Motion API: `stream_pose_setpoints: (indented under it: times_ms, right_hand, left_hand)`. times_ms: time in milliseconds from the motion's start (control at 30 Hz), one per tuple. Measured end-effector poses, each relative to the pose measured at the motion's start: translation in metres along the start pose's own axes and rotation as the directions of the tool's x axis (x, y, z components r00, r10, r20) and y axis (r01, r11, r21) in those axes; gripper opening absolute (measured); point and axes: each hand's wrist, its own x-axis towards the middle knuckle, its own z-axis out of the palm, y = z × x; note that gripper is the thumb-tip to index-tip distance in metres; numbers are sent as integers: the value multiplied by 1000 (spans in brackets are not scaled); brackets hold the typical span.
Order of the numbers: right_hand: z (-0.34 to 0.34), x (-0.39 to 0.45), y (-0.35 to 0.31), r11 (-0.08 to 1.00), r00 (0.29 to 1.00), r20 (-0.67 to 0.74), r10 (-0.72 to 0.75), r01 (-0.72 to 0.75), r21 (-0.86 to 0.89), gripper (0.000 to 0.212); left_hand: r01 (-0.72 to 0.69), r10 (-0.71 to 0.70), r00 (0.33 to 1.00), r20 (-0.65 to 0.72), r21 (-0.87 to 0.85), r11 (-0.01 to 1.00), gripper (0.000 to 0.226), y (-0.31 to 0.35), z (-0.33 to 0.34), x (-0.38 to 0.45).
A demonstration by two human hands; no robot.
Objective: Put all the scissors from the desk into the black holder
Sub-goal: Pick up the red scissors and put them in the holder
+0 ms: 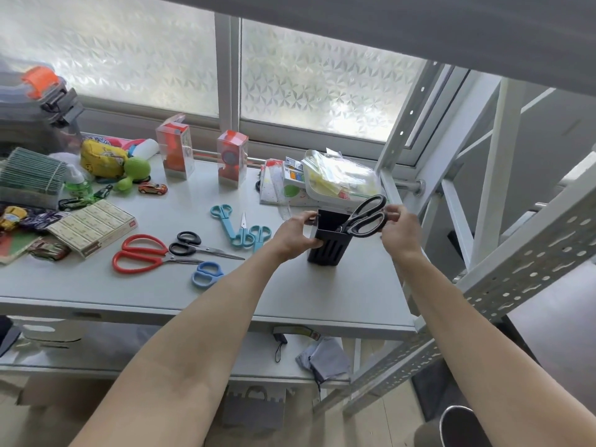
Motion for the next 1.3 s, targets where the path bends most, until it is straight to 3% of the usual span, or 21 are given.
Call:
stream_pose_setpoints:
  times_ms: [133,233,300,400,467,567,667,833,967,1100,1200,1300]
  right_hand:
    - [-12,9,-4,1000,980,-197,-20,24,16,34]
    - [-15,-2,-31,974,908,-359,-219,222,-31,34]
    - [-5,-17,-58,927,862,-353,-364,373,-46,28]
    - [35,-43,-90,831,818,-160,-552,556,-22,22]
    - [73,-63,-101,785,783,56,-619,619,11,21]
    - [135,-91,-106,735,678,375,-632,678,15,24]
    - [189,-108,-111,704,583,579,-569,710,-23,30]
    - [260,-130,-128,559,413,781,-468,823,-101,42]
    - [300,-143,-137,444,309,866,-393,888,-115,48]
    - [313,-148,-142,430,329,871,-366,890,-155,49]
    - [317,-150,-141,472,362,860,-360,866,-167,43]
    - [311,-150,-141,469,366,851,-377,868,-165,38]
  left_hand:
    - [11,-11,1000,8,9,1000,81,-5,-4,-4]
    - [31,-30,999,-29,20,999,80,-17,-20,-12]
    - [28,-26,991,-130,14,1000,71,-27,-37,-21]
    - [42,-42,928,-369,-8,999,49,-47,-68,-42]
    - [104,-82,839,-538,11,995,36,-65,-88,-59]
    - [244,-127,671,-730,56,968,31,-95,-114,-86]
    - [455,-207,519,-829,63,888,36,-120,-140,-112]
    - [740,-486,455,-746,14,673,45,-151,-167,-143]
    - [698,-534,498,-683,-50,714,48,-162,-178,-150]
    - [623,-602,499,-623,-224,749,43,-166,-194,-146]
    - [544,-681,477,-555,-422,725,32,-175,-204,-141]
    - [530,-727,469,-501,-499,686,30,-170,-205,-141]
